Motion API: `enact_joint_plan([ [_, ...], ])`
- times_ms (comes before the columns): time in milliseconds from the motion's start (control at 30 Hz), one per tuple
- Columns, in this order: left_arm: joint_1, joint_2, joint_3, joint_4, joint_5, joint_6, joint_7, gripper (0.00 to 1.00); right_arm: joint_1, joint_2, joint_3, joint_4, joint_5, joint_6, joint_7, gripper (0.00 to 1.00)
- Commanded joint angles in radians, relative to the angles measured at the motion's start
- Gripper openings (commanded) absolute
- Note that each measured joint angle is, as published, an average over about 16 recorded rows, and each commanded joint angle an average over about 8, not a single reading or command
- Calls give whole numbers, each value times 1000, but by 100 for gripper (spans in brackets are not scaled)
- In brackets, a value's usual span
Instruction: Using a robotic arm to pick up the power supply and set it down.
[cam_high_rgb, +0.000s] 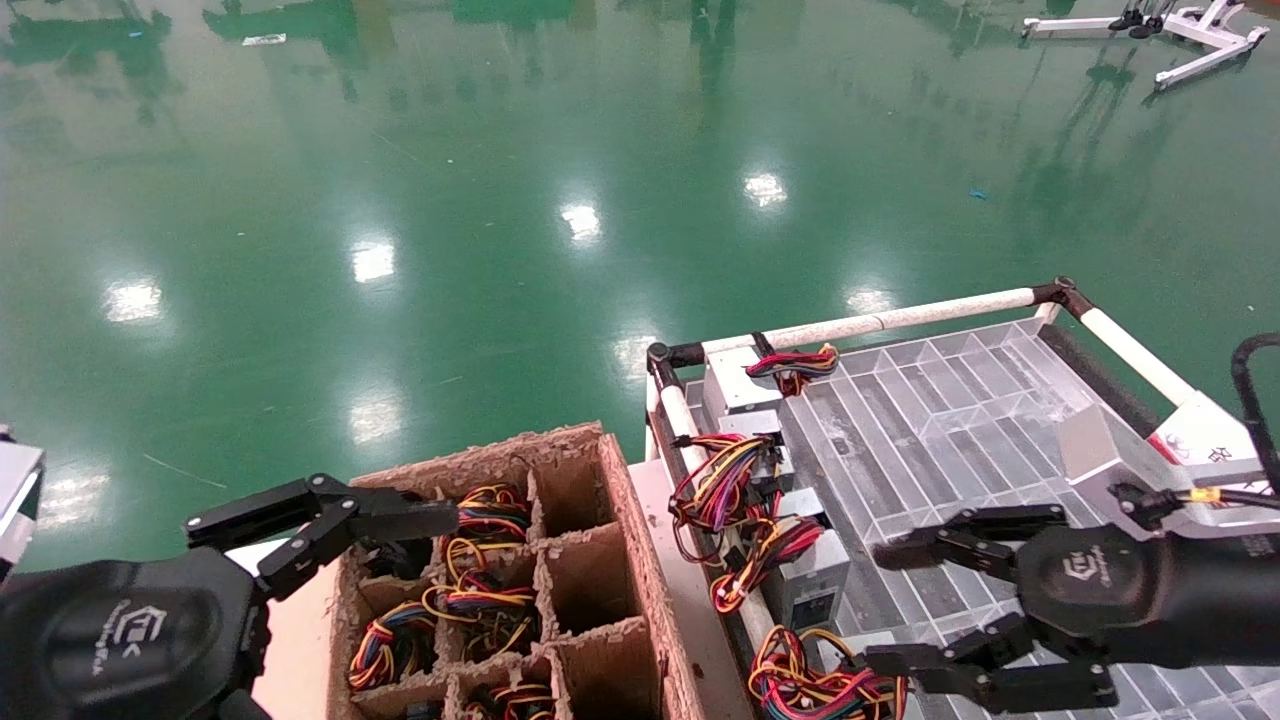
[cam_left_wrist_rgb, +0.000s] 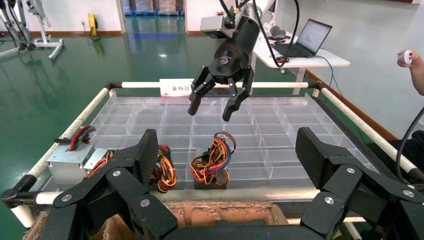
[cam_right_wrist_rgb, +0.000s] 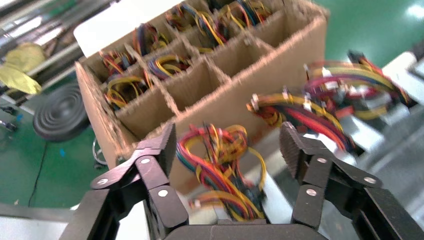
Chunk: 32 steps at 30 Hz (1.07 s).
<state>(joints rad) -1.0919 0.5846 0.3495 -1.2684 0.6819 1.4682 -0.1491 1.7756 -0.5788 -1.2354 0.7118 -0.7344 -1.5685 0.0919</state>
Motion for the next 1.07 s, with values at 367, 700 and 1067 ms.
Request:
enact_joint_plan([
  [367,0,0,0,0,0,0,0,100,-167,-8,228,137,1,17,23,100],
  [700,0,0,0,0,0,0,0,100,-307,-14,419,251,2,32,42,100],
  [1067,0,0,0,0,0,0,0,100,-440,-20,600,359,2,46,60,100],
])
